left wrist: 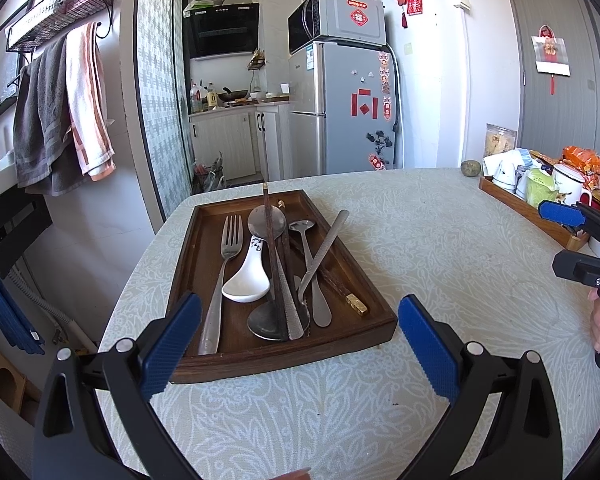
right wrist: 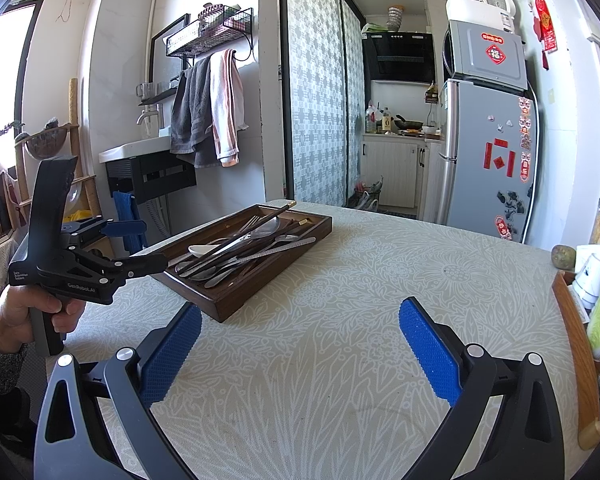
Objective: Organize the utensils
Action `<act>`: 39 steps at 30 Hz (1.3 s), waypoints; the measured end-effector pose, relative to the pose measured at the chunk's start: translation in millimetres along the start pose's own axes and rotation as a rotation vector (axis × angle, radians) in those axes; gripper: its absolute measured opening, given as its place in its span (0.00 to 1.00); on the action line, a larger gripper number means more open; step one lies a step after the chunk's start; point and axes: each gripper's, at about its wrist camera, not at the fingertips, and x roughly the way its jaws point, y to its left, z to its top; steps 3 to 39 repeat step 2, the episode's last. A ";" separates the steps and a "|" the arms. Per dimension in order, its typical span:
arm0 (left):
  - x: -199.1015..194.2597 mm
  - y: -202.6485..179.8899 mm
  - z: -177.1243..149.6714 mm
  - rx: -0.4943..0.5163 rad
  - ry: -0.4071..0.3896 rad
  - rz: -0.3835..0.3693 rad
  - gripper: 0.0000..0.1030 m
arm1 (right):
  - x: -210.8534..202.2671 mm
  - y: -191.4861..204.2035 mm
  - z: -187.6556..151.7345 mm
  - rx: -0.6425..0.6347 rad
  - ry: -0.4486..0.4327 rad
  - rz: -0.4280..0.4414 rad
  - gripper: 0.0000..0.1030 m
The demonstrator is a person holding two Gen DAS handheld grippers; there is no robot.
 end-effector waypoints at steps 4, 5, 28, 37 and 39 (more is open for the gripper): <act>0.5 -0.3 -0.2 0.001 0.001 0.002 0.97 | 0.2 -0.1 0.1 0.000 0.000 0.000 0.97; 0.5 -0.3 -0.2 0.001 0.001 0.002 0.97 | 0.2 -0.1 0.1 0.000 0.000 0.000 0.97; 0.5 -0.3 -0.2 0.001 0.001 0.002 0.97 | 0.2 -0.1 0.1 0.000 0.000 0.000 0.97; 0.5 -0.3 -0.2 0.001 0.001 0.002 0.97 | 0.2 -0.1 0.1 0.000 0.000 0.000 0.97; 0.5 -0.3 -0.2 0.001 0.001 0.002 0.97 | 0.2 -0.1 0.1 0.000 0.000 0.000 0.97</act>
